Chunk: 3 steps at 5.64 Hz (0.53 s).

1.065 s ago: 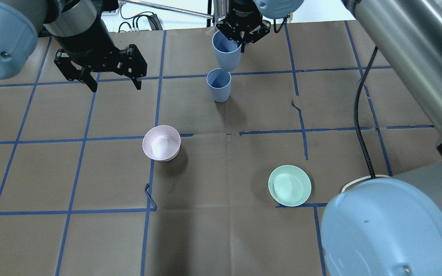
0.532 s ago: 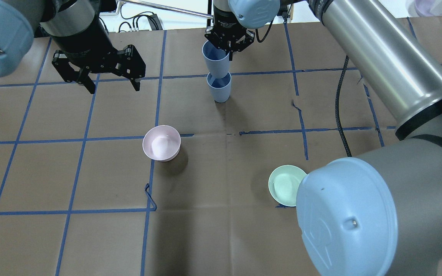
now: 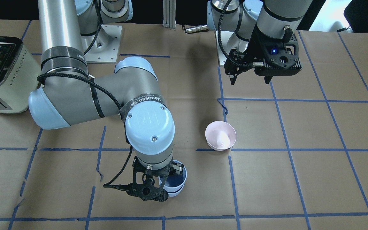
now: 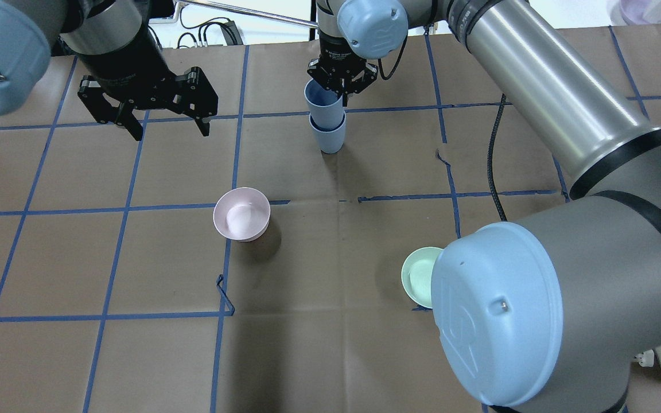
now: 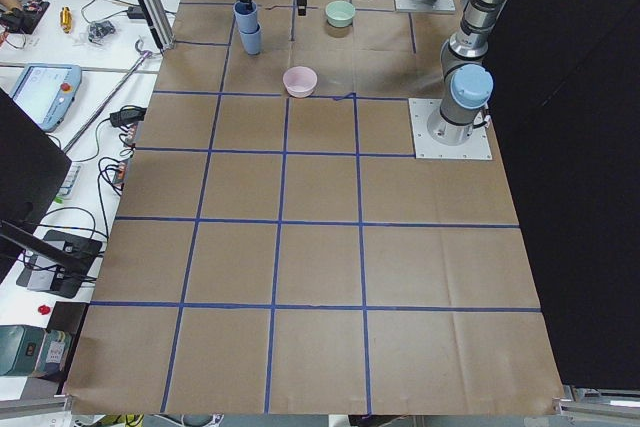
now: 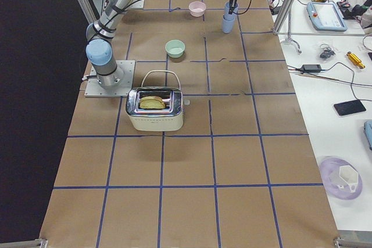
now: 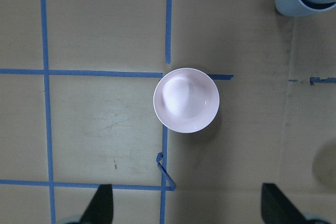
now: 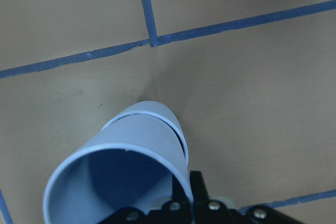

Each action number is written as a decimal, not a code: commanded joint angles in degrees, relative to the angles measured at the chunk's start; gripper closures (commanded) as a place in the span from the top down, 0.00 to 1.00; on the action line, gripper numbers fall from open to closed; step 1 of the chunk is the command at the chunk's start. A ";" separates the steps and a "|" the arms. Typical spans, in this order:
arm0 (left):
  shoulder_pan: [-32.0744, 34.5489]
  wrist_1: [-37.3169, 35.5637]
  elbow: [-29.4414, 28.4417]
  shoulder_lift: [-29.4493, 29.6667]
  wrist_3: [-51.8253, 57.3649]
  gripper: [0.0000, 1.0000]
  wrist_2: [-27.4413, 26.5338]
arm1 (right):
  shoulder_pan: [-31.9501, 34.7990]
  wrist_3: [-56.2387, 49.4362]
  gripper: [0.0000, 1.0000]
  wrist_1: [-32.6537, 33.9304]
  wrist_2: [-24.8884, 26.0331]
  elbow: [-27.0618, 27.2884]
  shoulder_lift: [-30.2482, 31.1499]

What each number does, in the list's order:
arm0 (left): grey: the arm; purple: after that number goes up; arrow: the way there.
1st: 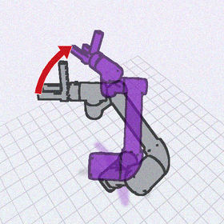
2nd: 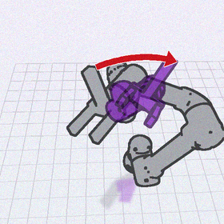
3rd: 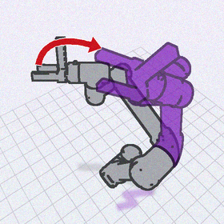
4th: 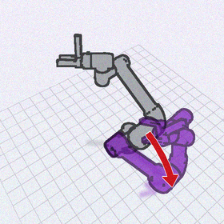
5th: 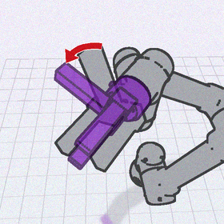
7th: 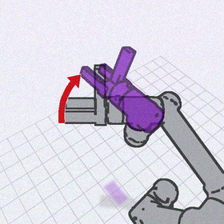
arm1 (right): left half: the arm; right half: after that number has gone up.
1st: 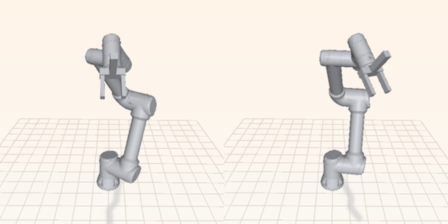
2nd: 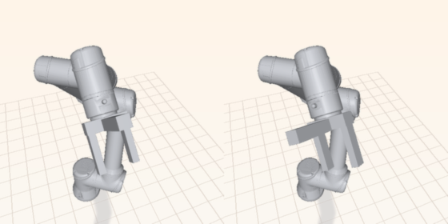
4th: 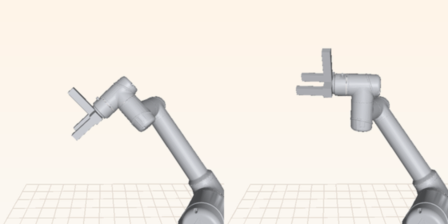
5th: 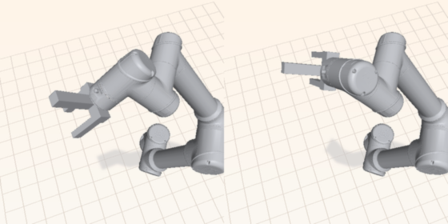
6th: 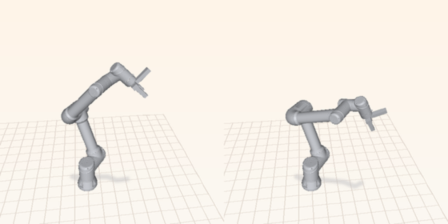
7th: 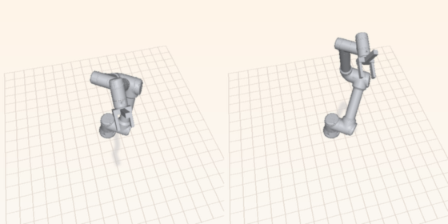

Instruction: Stack blue cups with both arms

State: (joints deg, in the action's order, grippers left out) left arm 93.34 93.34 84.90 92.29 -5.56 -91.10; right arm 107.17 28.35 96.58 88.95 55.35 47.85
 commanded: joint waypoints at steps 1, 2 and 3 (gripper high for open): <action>0.00 0.00 0.00 0.00 -0.07 0.99 -0.05 | -0.03 0.56 0.62 4.04 -0.09 1.16 -1.01; 0.00 0.00 0.00 0.00 -0.07 0.99 -0.05 | -0.12 0.48 1.00 3.53 -0.27 0.91 -0.22; 0.00 0.00 0.00 0.00 -0.07 0.99 -0.05 | -0.55 0.57 1.00 2.14 -2.44 0.47 2.57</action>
State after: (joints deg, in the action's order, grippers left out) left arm 93.34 93.34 84.90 92.29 -5.62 -91.14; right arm 106.92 28.85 99.62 88.00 56.13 48.41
